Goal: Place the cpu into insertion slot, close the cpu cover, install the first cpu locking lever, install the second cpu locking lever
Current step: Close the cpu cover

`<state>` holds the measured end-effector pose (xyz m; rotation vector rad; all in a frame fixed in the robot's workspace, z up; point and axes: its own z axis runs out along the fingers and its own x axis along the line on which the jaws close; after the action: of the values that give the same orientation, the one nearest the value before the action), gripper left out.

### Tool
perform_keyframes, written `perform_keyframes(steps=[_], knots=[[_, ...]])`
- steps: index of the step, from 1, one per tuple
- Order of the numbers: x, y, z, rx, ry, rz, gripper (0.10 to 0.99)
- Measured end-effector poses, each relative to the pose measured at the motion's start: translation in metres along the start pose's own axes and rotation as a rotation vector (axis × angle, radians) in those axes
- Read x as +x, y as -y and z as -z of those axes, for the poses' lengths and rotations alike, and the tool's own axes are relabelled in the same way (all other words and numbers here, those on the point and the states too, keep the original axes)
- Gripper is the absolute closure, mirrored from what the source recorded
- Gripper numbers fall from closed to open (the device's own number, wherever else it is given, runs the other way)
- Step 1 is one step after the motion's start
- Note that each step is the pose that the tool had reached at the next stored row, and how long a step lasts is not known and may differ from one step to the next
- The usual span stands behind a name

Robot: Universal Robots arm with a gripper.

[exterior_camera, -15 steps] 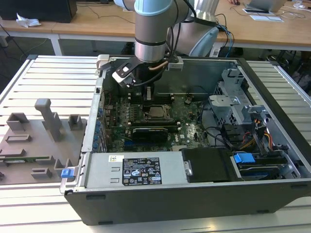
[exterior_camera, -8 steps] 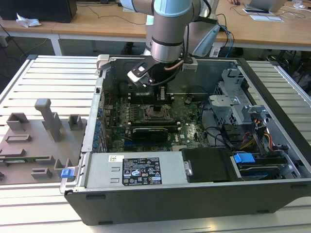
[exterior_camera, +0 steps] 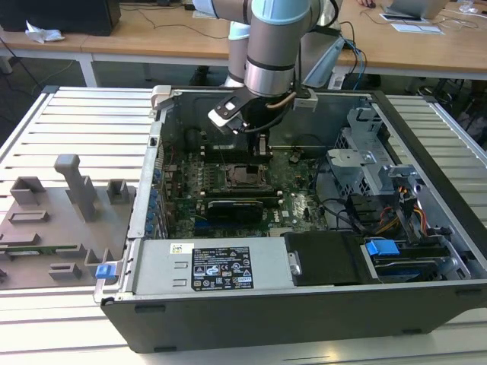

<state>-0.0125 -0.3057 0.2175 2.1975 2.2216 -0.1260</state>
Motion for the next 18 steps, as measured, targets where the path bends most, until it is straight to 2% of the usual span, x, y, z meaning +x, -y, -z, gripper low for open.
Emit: perform_keyframes(steps=[7,12,14,18], knots=[[-0.0006,0.0004,0.0096,0.0,0.0026,0.0,0.98],[-0.0013,0.001,0.0209,0.0,0.004,0.0,0.98],[-0.0018,0.0013,0.0282,0.0,0.0052,0.0,0.98],[-0.0021,0.0016,0.0336,0.0,0.0053,0.0,0.98]])
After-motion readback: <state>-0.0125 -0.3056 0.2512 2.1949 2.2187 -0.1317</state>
